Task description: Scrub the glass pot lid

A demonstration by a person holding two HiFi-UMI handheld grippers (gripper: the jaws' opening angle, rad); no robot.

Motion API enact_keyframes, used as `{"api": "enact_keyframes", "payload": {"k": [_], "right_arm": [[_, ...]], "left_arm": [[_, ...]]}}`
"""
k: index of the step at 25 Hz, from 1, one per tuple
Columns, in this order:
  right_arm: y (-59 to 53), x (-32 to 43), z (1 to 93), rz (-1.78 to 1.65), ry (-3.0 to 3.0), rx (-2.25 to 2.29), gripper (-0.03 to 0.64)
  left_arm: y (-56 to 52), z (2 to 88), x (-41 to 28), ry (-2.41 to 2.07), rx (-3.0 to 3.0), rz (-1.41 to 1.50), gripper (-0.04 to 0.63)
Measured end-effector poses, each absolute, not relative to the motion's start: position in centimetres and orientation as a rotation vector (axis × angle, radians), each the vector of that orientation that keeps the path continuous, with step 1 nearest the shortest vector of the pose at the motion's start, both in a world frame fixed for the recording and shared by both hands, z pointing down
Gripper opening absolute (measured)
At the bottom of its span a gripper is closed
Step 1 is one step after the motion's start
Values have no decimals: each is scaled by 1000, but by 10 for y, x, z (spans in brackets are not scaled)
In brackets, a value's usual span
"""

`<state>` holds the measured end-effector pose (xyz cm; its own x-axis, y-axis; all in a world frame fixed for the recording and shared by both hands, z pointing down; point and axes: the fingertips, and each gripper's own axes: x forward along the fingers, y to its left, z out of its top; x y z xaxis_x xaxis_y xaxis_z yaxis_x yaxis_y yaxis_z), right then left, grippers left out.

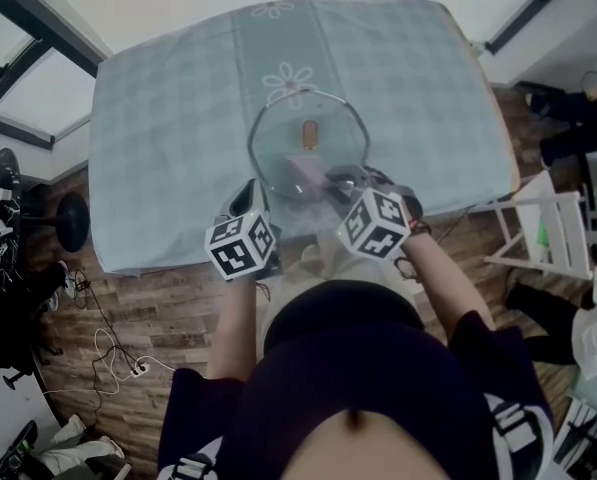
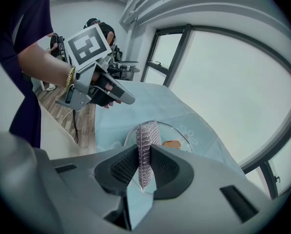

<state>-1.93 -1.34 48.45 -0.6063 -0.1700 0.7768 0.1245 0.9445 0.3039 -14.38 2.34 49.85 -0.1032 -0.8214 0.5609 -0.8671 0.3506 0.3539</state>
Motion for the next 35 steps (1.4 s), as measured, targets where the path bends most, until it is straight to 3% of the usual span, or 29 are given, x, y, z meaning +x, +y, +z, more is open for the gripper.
{"api": "enact_keyframes", "payload": {"k": [35], "right_arm": [[-141,-124,493,-442,-2126,51,77]], "left_arm": [[-12,527,-192,-1917,1349,55,-9]]}}
